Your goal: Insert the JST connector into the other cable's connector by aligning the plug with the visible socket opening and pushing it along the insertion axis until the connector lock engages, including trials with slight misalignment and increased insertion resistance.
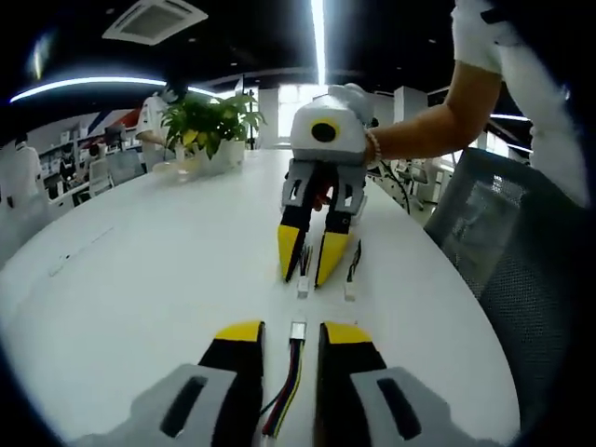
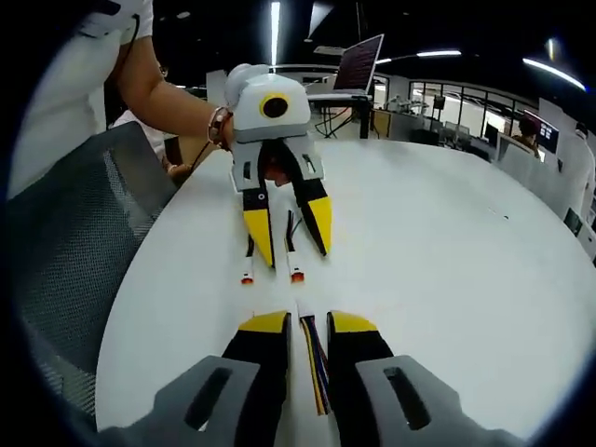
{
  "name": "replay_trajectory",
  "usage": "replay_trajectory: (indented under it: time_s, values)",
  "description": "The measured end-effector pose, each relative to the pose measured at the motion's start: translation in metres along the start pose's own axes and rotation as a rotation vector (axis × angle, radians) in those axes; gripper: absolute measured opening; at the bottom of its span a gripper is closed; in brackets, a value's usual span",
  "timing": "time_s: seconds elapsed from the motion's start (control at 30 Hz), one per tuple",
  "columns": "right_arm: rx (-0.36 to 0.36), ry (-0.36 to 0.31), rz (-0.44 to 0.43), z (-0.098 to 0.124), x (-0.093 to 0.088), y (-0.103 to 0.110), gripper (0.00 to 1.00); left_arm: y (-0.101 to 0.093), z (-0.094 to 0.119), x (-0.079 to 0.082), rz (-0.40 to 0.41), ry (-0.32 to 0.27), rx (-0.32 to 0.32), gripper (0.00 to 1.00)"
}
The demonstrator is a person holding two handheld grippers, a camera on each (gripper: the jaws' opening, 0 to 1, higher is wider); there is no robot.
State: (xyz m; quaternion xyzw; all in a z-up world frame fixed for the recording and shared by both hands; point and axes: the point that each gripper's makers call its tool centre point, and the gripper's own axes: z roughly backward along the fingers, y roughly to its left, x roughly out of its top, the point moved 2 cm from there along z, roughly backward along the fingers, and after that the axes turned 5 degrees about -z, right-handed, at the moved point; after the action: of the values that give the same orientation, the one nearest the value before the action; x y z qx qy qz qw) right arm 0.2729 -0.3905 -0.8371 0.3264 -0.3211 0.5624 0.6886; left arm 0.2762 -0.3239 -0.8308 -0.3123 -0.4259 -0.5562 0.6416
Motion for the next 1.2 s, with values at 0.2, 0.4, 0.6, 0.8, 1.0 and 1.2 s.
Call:
replay_trajectory:
  time_s: [0.2,0.4,0.6,0.8,1.0,1.2]
  values:
    - [0.008,0.0,-0.003,-0.0011,-0.0003,0.0009,0.11,0.0006,0.0001,-0.0016,0.014,0.0,0.002,0.14]
    - [0.01,-0.002,-0.006,0.0001,0.0,-0.0002,0.09,-0.0009,-0.0002,-0.0053,0.022,0.007,-0.003,0.13]
    - [0.012,-0.01,-0.009,-0.0003,0.0,0.0,0.06,0.0005,-0.0003,-0.0061,0.038,-0.006,0.008,0.12]
    - [0.012,-0.012,-0.008,-0.0006,-0.0002,0.0006,0.06,0.0017,0.0,-0.007,0.038,-0.012,0.01,0.07]
    - [0.012,-0.016,-0.009,-0.0009,-0.0005,-0.0002,0.05,0.0021,-0.0006,-0.007,0.037,-0.015,0.013,0.06]
    - [0.015,-0.021,-0.011,-0.001,-0.0007,-0.0003,0.05,0.0012,-0.0023,-0.0064,0.034,-0.017,0.012,0.02]
